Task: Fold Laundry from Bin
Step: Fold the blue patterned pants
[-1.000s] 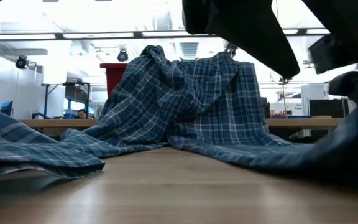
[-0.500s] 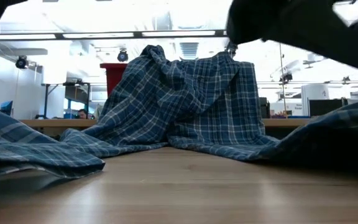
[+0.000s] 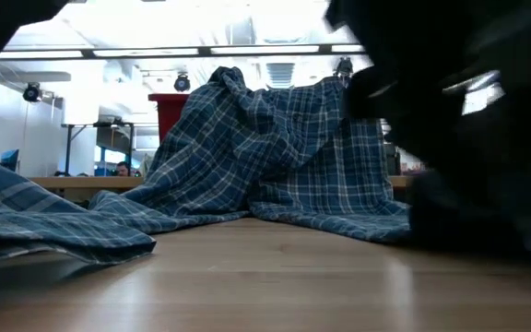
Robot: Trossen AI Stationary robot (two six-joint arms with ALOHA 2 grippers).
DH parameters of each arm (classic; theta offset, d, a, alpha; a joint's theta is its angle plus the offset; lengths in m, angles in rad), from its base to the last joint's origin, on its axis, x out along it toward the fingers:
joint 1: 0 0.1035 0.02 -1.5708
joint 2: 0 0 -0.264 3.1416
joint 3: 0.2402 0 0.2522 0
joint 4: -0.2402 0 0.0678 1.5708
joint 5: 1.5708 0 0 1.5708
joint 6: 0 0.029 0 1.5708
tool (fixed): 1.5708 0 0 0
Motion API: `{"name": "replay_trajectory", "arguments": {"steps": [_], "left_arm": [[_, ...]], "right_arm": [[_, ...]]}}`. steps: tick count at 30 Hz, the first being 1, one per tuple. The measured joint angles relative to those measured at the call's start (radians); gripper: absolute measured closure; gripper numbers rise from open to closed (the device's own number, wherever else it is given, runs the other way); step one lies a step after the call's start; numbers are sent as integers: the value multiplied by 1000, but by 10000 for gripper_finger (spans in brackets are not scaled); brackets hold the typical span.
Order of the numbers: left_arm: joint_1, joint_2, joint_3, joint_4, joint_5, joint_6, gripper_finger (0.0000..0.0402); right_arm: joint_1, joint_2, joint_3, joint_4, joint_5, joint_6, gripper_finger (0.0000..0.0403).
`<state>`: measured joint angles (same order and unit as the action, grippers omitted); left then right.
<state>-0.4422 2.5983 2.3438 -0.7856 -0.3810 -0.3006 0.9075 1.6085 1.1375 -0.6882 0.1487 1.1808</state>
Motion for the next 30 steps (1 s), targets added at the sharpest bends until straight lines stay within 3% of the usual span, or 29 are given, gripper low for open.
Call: {"name": "replay_trajectory", "arguments": {"steps": [7, 16, 21, 25, 30], "left_arm": [[35, -9, 0, -309, -55, -15, 170], [-6, -106, 0, -437, -37, -31, 170], [-32, -135, 1, -254, 69, -65, 170], [-44, -98, 1, -50, 163, -100, 170], [-44, -23, -1, -59, 165, -163, 171]], "right_arm": [[28, 197, 97, 55, -20, -21, 266], [81, 280, 103, 63, -104, 61, 266], [106, 218, 104, 35, -113, 106, 266], [95, 161, 114, 33, -3, 102, 266], [87, 155, 99, 32, 72, 84, 266]]}}
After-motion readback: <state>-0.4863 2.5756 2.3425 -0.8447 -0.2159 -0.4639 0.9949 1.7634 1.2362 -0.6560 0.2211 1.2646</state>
